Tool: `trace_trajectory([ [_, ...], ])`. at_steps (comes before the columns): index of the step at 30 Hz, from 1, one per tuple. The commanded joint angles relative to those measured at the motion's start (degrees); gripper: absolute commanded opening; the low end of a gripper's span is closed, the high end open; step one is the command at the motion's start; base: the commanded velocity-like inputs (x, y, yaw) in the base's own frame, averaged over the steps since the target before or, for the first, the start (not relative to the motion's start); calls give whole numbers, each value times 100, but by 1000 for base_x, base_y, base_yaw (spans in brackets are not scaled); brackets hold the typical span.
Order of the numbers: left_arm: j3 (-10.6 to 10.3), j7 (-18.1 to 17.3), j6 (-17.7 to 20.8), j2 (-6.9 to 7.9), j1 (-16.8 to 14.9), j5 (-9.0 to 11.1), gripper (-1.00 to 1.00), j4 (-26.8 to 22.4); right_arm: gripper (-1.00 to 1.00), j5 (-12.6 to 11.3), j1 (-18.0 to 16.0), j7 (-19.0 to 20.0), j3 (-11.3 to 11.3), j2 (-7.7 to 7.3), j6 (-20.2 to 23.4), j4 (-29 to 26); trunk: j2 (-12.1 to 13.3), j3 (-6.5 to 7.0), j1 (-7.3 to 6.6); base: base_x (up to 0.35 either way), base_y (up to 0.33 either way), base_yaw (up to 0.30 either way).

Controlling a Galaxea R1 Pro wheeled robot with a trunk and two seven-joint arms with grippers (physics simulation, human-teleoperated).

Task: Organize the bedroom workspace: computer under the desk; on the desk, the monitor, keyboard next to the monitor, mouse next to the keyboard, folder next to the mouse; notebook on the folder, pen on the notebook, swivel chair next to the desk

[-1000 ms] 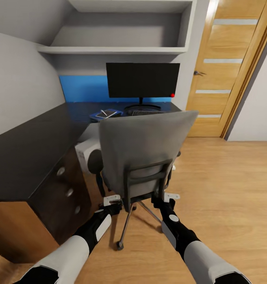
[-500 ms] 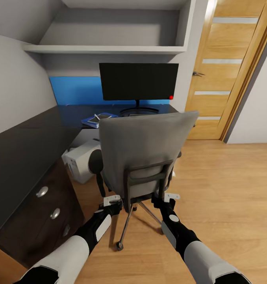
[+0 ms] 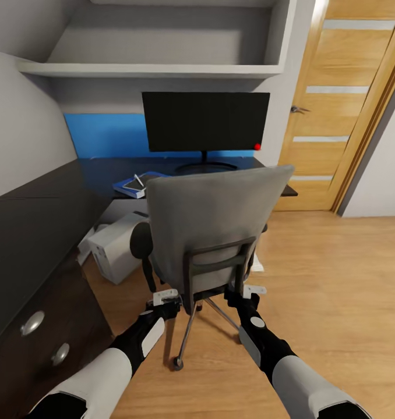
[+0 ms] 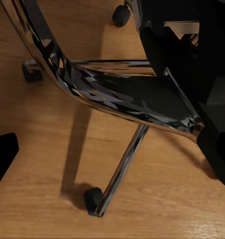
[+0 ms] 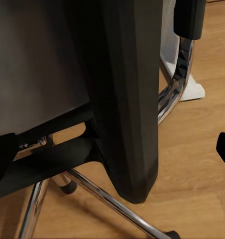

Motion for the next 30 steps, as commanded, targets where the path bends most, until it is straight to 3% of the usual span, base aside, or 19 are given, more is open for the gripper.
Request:
trace_trajectory([
  [1, -19, 40, 26, 0, -3, 14, 100, -12, 100, -29, -7, -30, 55, -3, -21, -4, -2, -4, 2, 322, 0, 0],
  [16, -19, 47, 24, 0, -3, 18, 100, -2, 100, -32, -7, -30, 55, -17, -21, -5, -2, -4, 2, 322, 0, 0],
  [23, -19, 49, 19, 0, -3, 15, 100, 63, 100, -36, -7, -30, 53, -21, -21, -4, -2, -4, 2, 312, -125, 0],
  [30, -19, 49, 18, 0, -3, 14, 100, 68, 100, -32, -7, -31, 46, -29, -21, -11, -2, -4, 2, -34, -208, 0],
])
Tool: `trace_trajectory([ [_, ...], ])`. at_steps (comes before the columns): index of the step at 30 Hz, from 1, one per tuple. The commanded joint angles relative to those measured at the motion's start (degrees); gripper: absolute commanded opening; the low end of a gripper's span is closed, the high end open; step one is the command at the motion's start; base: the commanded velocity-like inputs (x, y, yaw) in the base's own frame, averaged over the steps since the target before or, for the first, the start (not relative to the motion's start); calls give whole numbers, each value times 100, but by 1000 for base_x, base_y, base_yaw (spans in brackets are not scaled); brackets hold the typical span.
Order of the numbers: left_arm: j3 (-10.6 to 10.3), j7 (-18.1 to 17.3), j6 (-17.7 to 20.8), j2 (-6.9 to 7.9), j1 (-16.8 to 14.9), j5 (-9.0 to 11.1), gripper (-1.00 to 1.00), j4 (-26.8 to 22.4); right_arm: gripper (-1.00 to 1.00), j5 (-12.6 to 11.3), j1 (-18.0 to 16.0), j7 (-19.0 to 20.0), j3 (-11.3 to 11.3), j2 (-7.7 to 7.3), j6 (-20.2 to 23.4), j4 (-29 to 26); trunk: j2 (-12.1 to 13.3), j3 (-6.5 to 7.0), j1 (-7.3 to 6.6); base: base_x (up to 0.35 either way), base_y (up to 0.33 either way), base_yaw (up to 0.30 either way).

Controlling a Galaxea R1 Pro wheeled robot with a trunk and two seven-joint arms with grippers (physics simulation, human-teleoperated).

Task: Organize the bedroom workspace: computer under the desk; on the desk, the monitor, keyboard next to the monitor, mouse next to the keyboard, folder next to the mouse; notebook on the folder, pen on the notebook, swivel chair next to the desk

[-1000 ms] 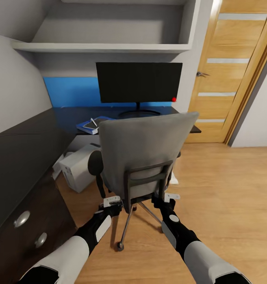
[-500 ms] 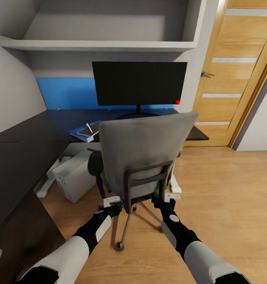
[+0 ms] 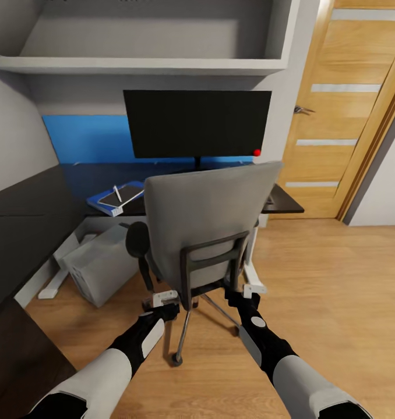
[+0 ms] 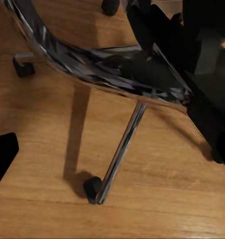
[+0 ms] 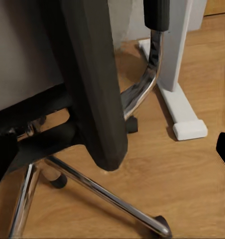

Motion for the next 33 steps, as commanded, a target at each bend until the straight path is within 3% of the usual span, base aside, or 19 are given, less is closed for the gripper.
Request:
trace_trajectory([
  [1, -24, 45, 26, 0, -2, 25, 100, -10, 100, -56, -4, -37, 48, -5, -23, 5, -2, -5, -4, -270, -178, 0],
  [24, -16, 45, 26, 0, -2, 32, 100, -10, 100, -52, -4, -35, 48, -5, -23, 11, -2, -5, -4, -323, -105, 0],
  [33, -17, 72, 39, 0, -2, 40, 100, -10, 100, -93, -4, -52, 49, 4, -23, 17, 359, 157, -201, -336, -2, 0],
])
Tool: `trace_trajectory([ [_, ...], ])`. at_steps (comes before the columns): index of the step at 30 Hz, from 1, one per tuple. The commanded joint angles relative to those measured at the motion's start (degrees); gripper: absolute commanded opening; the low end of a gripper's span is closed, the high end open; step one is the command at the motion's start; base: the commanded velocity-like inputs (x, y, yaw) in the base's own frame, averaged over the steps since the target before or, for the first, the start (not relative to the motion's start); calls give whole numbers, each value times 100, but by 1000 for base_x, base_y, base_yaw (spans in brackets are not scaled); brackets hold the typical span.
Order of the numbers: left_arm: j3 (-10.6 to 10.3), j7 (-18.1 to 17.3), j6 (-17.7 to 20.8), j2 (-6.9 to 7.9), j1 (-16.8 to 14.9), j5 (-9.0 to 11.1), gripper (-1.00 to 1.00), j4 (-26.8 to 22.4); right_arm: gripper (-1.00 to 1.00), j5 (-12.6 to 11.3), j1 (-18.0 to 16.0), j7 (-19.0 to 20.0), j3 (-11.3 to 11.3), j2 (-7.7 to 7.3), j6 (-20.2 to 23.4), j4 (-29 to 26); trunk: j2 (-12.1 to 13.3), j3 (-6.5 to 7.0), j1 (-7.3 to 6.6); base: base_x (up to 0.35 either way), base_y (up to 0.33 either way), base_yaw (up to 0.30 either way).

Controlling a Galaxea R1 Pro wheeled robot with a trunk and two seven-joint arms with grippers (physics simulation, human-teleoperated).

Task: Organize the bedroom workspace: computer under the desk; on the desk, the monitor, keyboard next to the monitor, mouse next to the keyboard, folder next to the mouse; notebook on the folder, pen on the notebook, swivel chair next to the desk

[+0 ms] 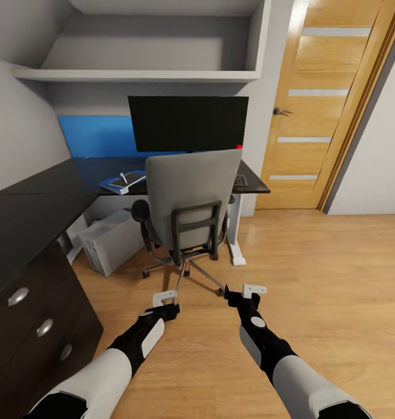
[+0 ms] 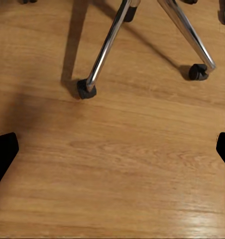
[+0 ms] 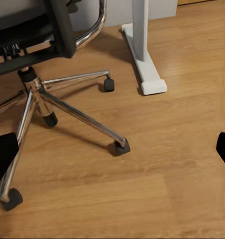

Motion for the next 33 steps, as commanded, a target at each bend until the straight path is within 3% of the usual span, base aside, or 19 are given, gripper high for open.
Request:
trace_trajectory([
  [1, -22, 42, 29, 0, -1, 23, 100, -10, 100, -58, -4, -36, 48, -6, -24, 6, 39, 14, -27, -336, 0, 0],
  [11, -20, 81, 40, 0, -1, 38, 100, 51, 100, -25, -4, -49, 55, 4, -849, 622, 440, 193, -247, -79, 0, 0],
  [16, -23, 91, -28, 0, -1, 31, 100, 666, 100, -27, -1, -51, 52, 7, -1079, 1093, 641, 283, -357, -5, 0, 0],
  [19, -27, 93, -285, 0, -1, 27, 100, 1053, 100, -18, 31, -48, 55, 11, -1300, 1536, 761, 337, -422, -1, 0, 0],
  [23, -28, 89, -1022, 0, -1, 25, 100, 1750, 100, -12, 171, -47, 49, -3, -2093, 2174, 922, 408, -510, 0, 0, 0],
  [29, -27, 77, -1769, 0, 45, 25, 100, 2060, 100, -12, 622, -52, 50, -30, -2739, 2469, 1162, 516, -642, 0, 0, 0],
  [33, -28, 75, -1977, 20, 368, 25, 100, 2114, 100, -15, 953, -54, 49, -49, -2869, 2522, 1323, 588, -730, 0, 0, 0],
])
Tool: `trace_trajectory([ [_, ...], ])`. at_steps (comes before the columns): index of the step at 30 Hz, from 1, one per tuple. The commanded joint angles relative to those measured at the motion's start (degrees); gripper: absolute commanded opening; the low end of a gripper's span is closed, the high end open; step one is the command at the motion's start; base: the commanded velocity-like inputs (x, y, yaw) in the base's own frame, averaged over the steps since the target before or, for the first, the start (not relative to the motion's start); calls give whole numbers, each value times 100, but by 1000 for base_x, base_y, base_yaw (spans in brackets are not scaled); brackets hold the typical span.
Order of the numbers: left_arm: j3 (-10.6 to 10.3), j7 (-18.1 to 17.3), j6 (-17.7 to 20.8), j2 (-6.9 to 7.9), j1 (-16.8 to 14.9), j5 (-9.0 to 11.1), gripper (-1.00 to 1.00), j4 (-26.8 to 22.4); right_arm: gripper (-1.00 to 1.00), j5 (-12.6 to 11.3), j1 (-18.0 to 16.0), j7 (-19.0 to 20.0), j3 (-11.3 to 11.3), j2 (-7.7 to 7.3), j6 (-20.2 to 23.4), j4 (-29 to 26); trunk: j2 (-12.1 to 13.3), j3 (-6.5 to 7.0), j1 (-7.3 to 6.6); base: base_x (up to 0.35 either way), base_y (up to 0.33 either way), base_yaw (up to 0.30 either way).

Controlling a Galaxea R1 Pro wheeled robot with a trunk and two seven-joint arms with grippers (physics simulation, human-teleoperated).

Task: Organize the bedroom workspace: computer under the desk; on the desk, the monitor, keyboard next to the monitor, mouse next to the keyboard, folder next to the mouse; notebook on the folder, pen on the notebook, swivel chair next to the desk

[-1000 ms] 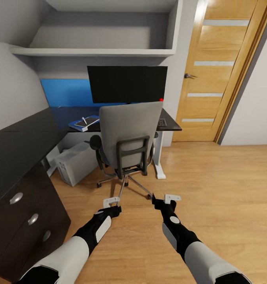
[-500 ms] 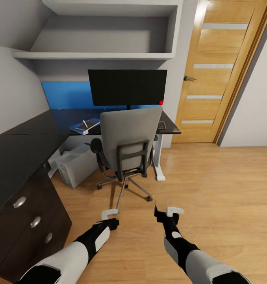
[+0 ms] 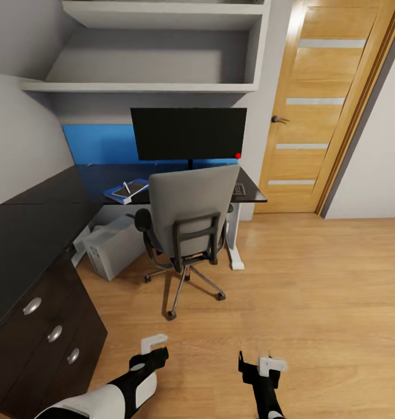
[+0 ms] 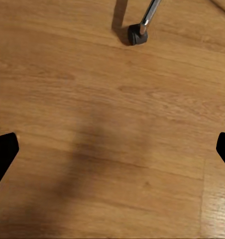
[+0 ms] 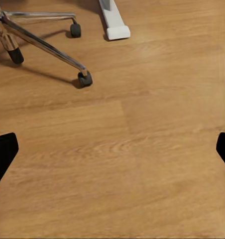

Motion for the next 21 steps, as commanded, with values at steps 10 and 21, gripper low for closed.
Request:
trace_trajectory([
  [10, -55, 14, -151, 218, 748, 35, 100, 30, 100, -51, 415, -27, 56, -154, -26, 41, 400, 176, -221, 0, 0, 0],
  [21, -55, 81, -168, 467, 1743, 34, 100, 26, 100, -54, 933, -22, 55, -403, 8, 48, 841, 373, -463, 0, 0, 0],
])
